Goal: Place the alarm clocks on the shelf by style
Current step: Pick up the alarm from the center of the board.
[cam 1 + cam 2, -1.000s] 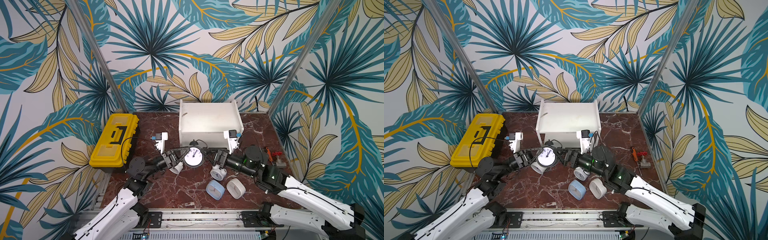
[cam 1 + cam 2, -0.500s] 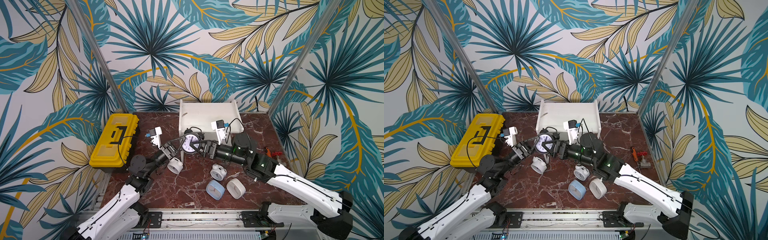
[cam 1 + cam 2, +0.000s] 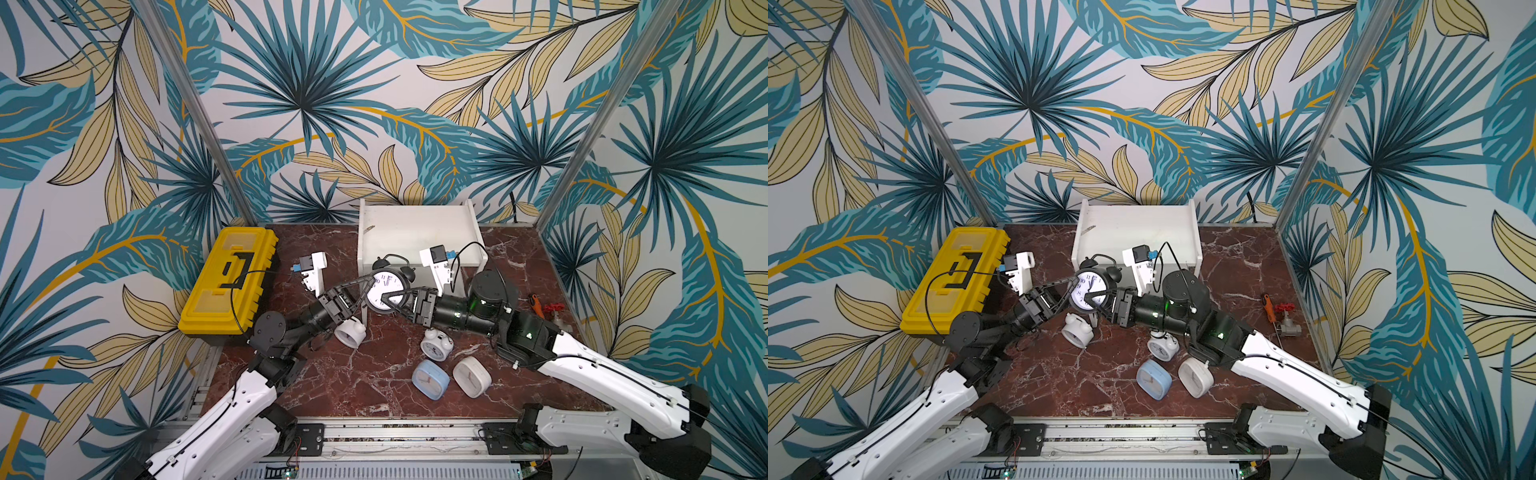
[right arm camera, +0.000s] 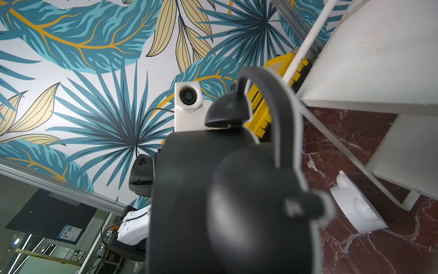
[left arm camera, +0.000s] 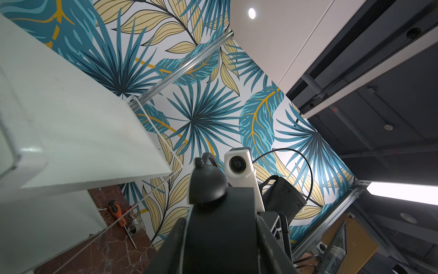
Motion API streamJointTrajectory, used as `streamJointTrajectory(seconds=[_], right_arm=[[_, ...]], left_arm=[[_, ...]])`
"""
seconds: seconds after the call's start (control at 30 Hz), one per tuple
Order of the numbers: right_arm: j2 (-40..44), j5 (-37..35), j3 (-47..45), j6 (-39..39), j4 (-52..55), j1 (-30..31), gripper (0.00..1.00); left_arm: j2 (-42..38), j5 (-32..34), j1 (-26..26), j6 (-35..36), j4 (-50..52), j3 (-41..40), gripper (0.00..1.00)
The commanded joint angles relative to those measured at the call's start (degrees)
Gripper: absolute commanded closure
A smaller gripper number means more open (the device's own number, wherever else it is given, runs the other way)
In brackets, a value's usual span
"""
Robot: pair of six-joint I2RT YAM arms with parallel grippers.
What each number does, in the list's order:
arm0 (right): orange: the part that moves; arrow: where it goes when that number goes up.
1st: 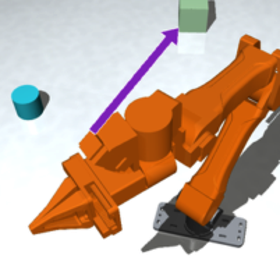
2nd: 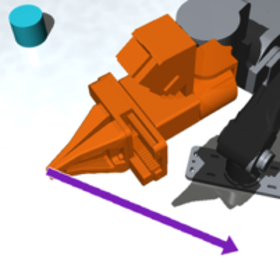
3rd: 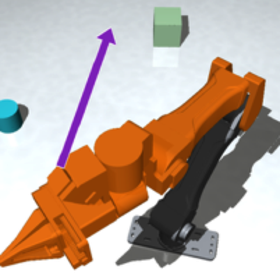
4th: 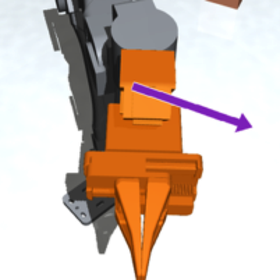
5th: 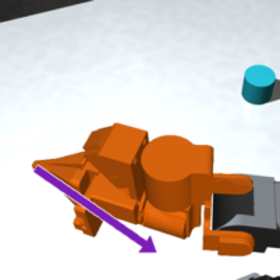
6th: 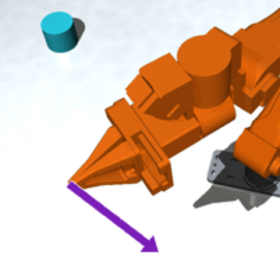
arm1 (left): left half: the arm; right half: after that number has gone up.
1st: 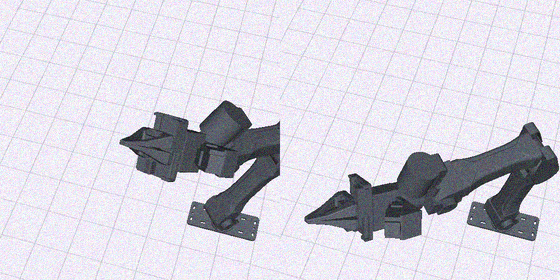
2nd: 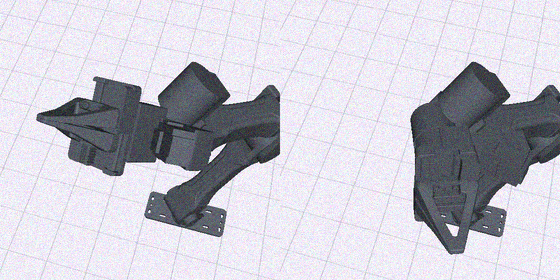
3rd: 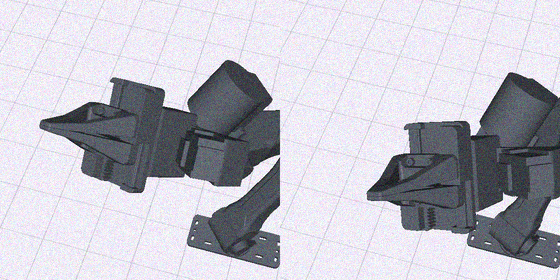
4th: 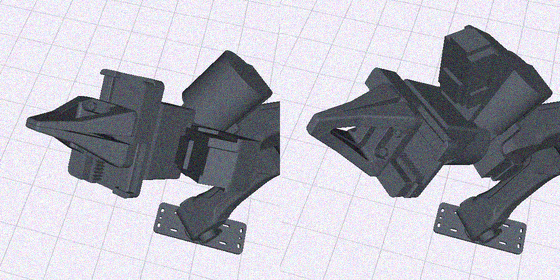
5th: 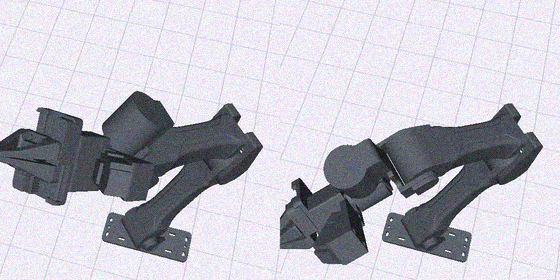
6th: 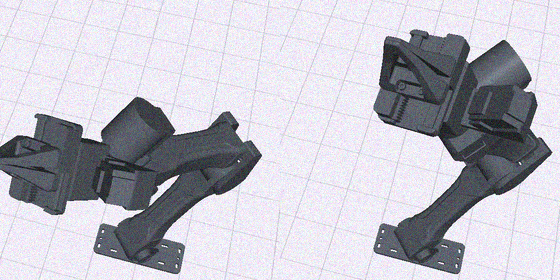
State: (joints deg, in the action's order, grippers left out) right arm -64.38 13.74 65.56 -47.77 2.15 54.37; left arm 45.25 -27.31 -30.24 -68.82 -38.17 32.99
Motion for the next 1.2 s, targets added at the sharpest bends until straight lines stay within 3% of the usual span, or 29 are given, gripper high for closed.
streamJointTrajectory(seconds=[0.0, 0.03, 0.07, 0.17, 0.33, 0.63, 0.83, 1.17], right_arm=[[3.18, -0.65, 0.28, 3.89, 3.66, -0.98, 0.86], [3.47, -0.07, 0.54, 4.84, 4.51, -1.01, 0.87], [3.64, 0.92, 0.93, 5.40, 5.26, -1.38, 0.87], [3.82, 6.60, 2.86, 5.42, 7.29, -4.02, 0.96], [3.29, 17.57, 2.88, 0.42, 3.08, -10.24, 0.97], [-0.21, 23.39, 6.51, 1.68, 5.54, -11.21, 0.97], [-0.59, 22.76, 7.04, 4.38, 9.75, -11.25, 0.96], [-0.30, 22.92, 4.59, 6.27, 13.20, -11.29, 0.96]], left_arm=[[-2.03, -1.26, 1.15, 3.96, 4.56, -0.92, 0.34], [-1.93, -3.35, 1.15, 4.33, 4.66, -0.83, 0.17], [-1.76, -5.97, 1.28, 4.48, 4.22, -0.59, 0.09], [-0.30, -14.06, 1.65, 1.30, -1.09, 0.05, 0.04], [4.18, -21.24, 1.67, -7.97, -16.03, 0.19, 0.12], [6.75, -23.51, 1.67, -6.07, -13.86, 1.41, 0.17], [6.44, -23.53, 2.27, -4.58, -11.71, 3.28, 0.19], [6.36, -23.64, 3.32, -2.59, -9.25, 3.23, 0.45]])
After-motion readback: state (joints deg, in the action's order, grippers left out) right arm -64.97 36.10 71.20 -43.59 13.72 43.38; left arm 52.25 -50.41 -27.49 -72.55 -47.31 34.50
